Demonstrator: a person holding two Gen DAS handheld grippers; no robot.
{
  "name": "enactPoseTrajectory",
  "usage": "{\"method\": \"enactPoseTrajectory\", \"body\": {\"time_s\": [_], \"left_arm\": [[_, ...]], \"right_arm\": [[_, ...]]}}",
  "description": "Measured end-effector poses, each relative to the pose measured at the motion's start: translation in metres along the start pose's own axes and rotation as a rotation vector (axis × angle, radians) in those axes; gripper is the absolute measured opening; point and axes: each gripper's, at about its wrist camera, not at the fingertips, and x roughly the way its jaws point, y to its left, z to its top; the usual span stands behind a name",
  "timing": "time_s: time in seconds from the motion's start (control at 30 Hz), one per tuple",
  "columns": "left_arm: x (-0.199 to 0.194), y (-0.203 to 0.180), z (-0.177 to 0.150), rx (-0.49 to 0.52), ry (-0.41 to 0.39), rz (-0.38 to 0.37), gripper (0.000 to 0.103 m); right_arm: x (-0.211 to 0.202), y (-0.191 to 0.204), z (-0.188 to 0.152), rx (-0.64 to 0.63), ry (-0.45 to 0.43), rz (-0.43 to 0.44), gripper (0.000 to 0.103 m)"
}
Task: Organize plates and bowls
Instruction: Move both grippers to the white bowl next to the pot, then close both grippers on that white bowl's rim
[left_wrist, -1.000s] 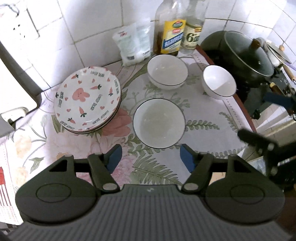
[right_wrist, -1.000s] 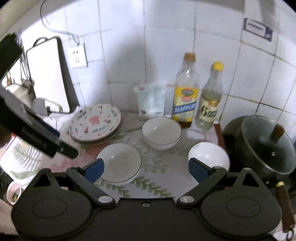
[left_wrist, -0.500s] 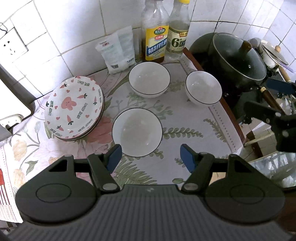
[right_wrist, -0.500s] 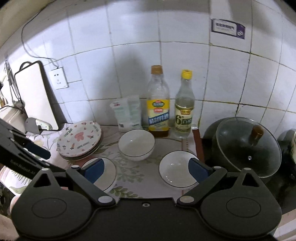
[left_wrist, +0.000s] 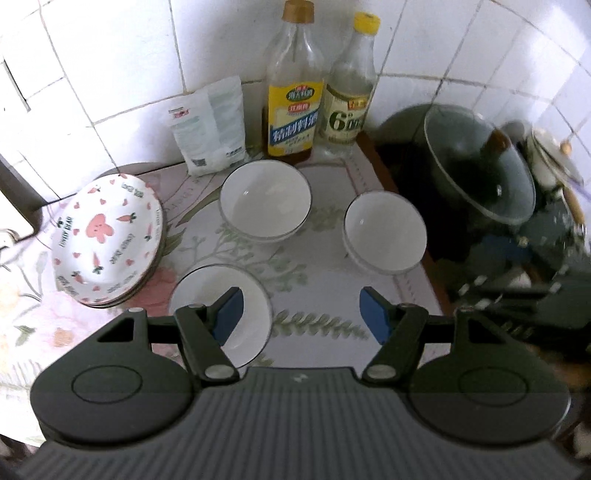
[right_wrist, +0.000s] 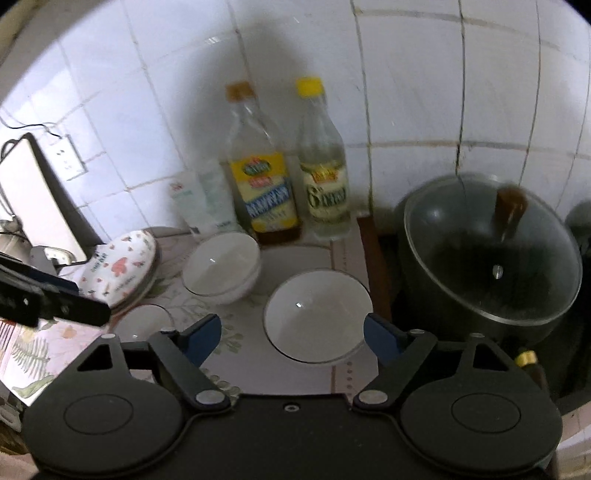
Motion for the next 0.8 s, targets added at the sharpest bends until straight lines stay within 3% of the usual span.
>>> {"method": "enactPoseTrajectory", "body": {"time_s": [0.23, 0.47, 0.57, 0.8], "left_arm": [[0.03, -0.027, 0.012, -0.057, -0.059, -0.027, 0.069], [0.08, -0.038, 0.018, -0.086, -0.058, -0.056, 0.064], [0.106, -0.042, 0.015, -0.103, -0.038, -0.072, 0.058], [0.153, -0.047, 0.011, -0.115, 0.02, -0.043, 0.04]], "right_arm": [[0.039, -0.014, -0.02, 0.063, -0.003, -0.032, 0.081], [0.072, -0.036, -0.025, 0.121, -0.014, -0.061, 0.073], [0.089, -0.047, -0.026, 0.159, 0.024, -0.065, 0.062], [0.112, -0.061, -0.029, 0.241, 0.091, -0.064, 0.049]]}}
